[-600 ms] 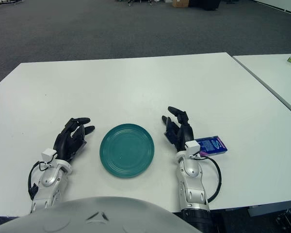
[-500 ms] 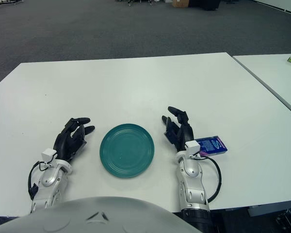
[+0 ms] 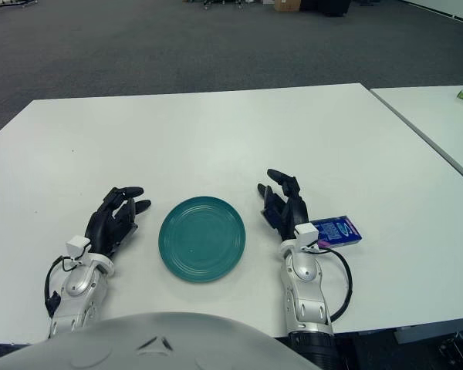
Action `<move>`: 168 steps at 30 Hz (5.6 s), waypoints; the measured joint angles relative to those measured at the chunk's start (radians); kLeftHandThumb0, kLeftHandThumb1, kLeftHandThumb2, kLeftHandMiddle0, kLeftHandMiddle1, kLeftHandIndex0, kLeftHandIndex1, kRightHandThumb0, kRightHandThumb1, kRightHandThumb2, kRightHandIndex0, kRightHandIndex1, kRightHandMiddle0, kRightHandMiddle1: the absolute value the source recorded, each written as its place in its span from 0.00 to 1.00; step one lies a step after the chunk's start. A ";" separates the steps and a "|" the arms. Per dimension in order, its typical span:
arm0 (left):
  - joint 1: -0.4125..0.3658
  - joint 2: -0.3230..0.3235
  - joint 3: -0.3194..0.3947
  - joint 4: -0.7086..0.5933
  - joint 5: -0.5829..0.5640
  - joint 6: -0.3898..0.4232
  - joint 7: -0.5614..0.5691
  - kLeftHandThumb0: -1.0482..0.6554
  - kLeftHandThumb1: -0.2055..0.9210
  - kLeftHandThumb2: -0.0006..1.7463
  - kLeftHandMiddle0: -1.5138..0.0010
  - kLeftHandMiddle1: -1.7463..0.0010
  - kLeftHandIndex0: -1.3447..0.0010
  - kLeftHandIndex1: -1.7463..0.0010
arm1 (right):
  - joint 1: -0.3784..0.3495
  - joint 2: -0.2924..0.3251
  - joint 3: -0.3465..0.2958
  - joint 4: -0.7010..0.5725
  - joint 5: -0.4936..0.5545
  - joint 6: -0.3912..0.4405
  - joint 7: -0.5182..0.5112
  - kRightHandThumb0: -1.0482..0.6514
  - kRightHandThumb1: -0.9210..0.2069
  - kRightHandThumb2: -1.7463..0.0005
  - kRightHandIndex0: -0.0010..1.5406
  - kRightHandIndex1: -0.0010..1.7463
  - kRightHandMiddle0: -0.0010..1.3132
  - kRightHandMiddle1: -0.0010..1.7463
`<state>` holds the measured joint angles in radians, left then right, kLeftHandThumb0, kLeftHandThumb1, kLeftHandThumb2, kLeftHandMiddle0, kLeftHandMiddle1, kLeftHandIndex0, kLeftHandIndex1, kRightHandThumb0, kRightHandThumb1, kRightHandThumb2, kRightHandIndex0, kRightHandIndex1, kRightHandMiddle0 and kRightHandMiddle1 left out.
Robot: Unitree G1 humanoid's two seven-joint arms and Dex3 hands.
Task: Put the gum into the plate.
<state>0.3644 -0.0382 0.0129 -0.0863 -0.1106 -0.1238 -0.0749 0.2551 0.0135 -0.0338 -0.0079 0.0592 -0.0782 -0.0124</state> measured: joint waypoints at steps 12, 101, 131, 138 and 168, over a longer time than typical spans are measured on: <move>0.000 -0.002 -0.002 0.000 0.001 -0.001 0.001 0.40 1.00 0.26 0.70 0.42 0.80 0.05 | 0.003 -0.002 0.005 -0.031 -0.005 0.021 -0.001 0.25 0.00 0.58 0.40 0.01 0.05 0.51; -0.010 0.040 -0.022 0.022 0.002 -0.032 -0.020 0.20 1.00 0.40 0.73 0.39 0.82 0.31 | 0.291 -0.714 -0.251 -0.238 -0.746 -0.329 0.364 0.07 0.00 0.64 0.19 0.01 0.00 0.28; -0.002 0.059 -0.014 0.013 0.003 -0.031 -0.025 0.17 1.00 0.39 0.75 0.39 0.82 0.32 | 0.153 -0.793 -0.132 -0.007 -0.735 -0.300 0.208 0.12 0.00 0.69 0.23 0.01 0.00 0.37; -0.002 0.063 -0.014 0.012 0.006 -0.031 -0.025 0.18 1.00 0.40 0.75 0.39 0.83 0.32 | 0.116 -0.805 -0.107 0.040 -0.726 -0.292 0.186 0.12 0.00 0.69 0.24 0.01 0.00 0.40; -0.006 0.075 0.008 0.039 0.005 -0.067 -0.031 0.21 1.00 0.39 0.74 0.39 0.84 0.33 | 0.081 -0.755 -0.091 0.147 -0.613 -0.334 -0.042 0.26 0.00 0.64 0.67 1.00 0.63 1.00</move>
<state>0.3580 0.0372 0.0213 -0.0470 -0.1061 -0.1906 -0.1063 0.3364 -0.7420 -0.1244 0.1391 -0.5542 -0.4125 -0.0540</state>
